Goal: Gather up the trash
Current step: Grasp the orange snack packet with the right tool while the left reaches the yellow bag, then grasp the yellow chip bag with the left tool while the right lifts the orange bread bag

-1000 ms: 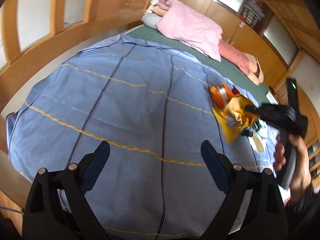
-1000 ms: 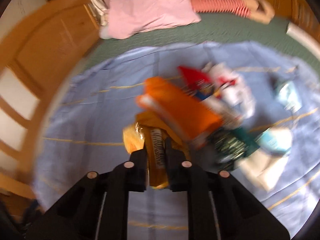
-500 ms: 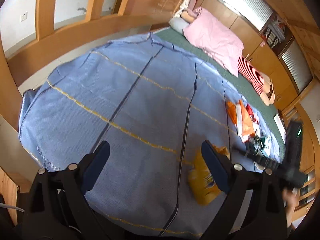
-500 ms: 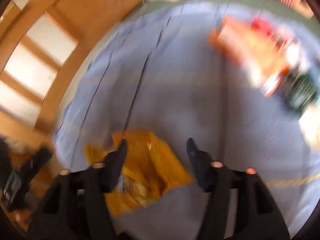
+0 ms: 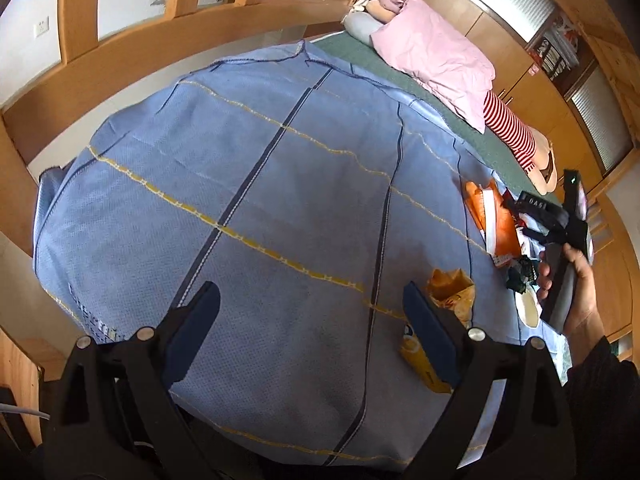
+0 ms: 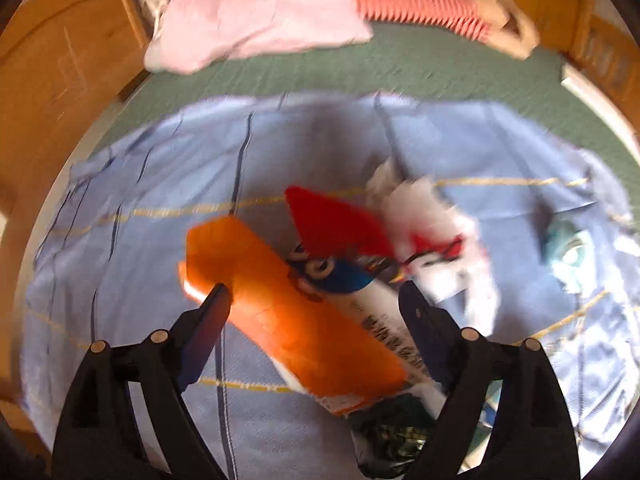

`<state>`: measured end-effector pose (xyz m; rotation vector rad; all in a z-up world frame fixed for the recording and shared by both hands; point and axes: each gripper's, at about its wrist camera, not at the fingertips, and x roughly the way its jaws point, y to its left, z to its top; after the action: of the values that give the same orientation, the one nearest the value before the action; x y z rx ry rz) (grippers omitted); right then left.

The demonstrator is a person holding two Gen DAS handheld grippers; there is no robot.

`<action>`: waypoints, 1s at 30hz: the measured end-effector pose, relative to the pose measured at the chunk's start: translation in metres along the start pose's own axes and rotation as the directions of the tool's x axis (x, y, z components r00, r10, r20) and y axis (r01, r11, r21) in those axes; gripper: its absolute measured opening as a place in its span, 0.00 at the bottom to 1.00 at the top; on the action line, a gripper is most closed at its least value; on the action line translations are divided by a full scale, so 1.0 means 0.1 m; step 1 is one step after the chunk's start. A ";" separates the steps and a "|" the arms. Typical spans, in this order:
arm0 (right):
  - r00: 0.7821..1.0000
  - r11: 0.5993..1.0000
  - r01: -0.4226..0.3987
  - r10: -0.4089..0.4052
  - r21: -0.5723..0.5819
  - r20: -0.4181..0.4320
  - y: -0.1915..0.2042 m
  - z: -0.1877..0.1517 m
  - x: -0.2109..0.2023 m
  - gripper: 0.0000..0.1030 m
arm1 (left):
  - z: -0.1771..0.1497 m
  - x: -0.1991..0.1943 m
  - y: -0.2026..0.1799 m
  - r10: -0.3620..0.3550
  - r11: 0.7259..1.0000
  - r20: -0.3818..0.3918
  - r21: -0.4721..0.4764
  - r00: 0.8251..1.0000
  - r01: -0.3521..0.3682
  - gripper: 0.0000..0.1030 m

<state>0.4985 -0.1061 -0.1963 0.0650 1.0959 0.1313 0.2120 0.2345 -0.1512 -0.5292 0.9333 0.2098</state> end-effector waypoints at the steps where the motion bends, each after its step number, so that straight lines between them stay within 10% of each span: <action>1: 0.999 1.000 -0.023 0.023 -0.018 -0.030 0.04 -0.02 0.04 0.80 | 0.00 0.00 0.00 -0.004 1.000 -0.003 -0.001 1.000 0.004 0.89; 3: 0.996 0.995 -0.072 0.068 -0.066 -0.059 0.12 -0.11 0.06 0.30 | -0.01 0.00 -0.02 0.000 1.000 -0.003 0.005 1.000 0.000 0.89; 6: 0.986 0.985 -0.146 0.137 -0.096 -0.096 0.29 -0.27 0.03 0.01 | -0.01 0.01 -0.03 0.003 1.000 -0.003 0.007 1.000 -0.003 0.89; 13: 0.981 0.964 -0.189 0.175 -0.190 -0.086 0.78 -0.44 -0.17 0.09 | -0.03 0.03 -0.01 0.012 1.000 -0.009 -0.004 1.000 -0.012 0.89; 15: 0.982 0.981 -0.173 0.165 -0.089 -0.087 0.70 -0.41 -0.12 0.64 | -0.03 0.02 0.00 0.010 1.000 -0.010 -0.003 1.000 -0.010 0.89; 16: 0.986 0.987 -0.156 0.154 -0.028 -0.071 0.62 -0.39 -0.07 0.71 | -0.03 0.02 0.00 0.012 1.000 -0.008 -0.003 1.000 -0.012 0.89; 19: 0.982 0.980 -0.162 0.172 0.114 -0.079 0.44 -0.39 0.20 0.71 | -0.02 0.01 0.01 0.015 1.000 0.000 -0.006 1.000 -0.015 0.89; 24: 0.979 0.975 -0.193 0.199 0.113 -0.048 0.55 -0.47 0.26 0.33 | 0.00 0.03 0.01 0.022 1.000 -0.005 -0.004 1.000 -0.022 0.89; 27: 0.999 0.987 0.047 -0.043 -0.152 0.029 0.91 -0.50 -0.04 0.28 | 0.00 0.01 0.02 0.018 1.000 0.001 -0.011 1.000 -0.018 0.89; 28: 0.984 0.949 0.173 -0.157 -0.264 0.080 1.05 -0.54 -0.14 0.28 | 0.00 0.00 0.02 0.021 1.000 0.003 -0.011 1.000 -0.021 0.89; 30: 0.890 0.752 0.456 -0.401 -0.476 0.218 1.31 -0.75 -0.24 0.28 | 0.00 -0.01 0.02 0.020 1.000 0.004 -0.012 1.000 -0.020 0.89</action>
<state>0.4109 0.0193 -0.1936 -0.6638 0.9145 0.0017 0.2106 0.2366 -0.1515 -0.5305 0.9340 0.2349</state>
